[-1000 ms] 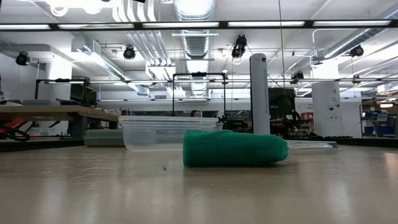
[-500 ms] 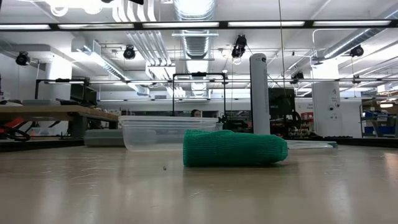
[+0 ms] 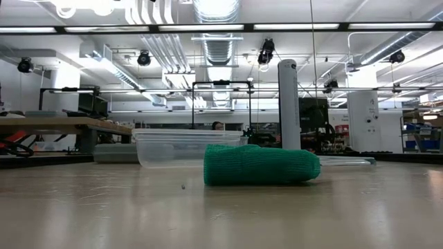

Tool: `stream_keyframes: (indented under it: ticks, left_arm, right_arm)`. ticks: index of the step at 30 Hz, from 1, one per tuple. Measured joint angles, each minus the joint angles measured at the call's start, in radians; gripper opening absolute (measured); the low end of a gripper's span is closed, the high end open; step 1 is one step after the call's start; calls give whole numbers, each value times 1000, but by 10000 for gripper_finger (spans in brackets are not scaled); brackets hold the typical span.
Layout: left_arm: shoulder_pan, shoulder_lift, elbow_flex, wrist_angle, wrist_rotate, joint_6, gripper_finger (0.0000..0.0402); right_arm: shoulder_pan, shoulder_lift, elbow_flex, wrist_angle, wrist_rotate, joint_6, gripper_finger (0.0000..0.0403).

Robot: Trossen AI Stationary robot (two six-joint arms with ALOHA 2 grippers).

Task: Roll bandage
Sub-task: Open the transparent zip bag

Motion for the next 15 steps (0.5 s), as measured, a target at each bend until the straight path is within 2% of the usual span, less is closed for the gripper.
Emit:
stream_keyframes:
  ticks: [3, 8, 11, 15]
  left_arm:
    - [0, -9, 0, 0, -3, 4, 7]
    - [0, -51, -8, -51, -66, 25, 1]
    - [-5, -89, -25, -110, -127, 52, 1]
    - [-16, -152, -47, -176, -189, 92, 1]
  right_arm:
    - [0, -16, 0, -25, 1, 13, 0]
    - [0, -72, 0, -71, 30, 26, 9]
    - [3, -115, 0, -148, 81, 28, 26]
    - [16, -167, 0, -287, 204, 48, 57]
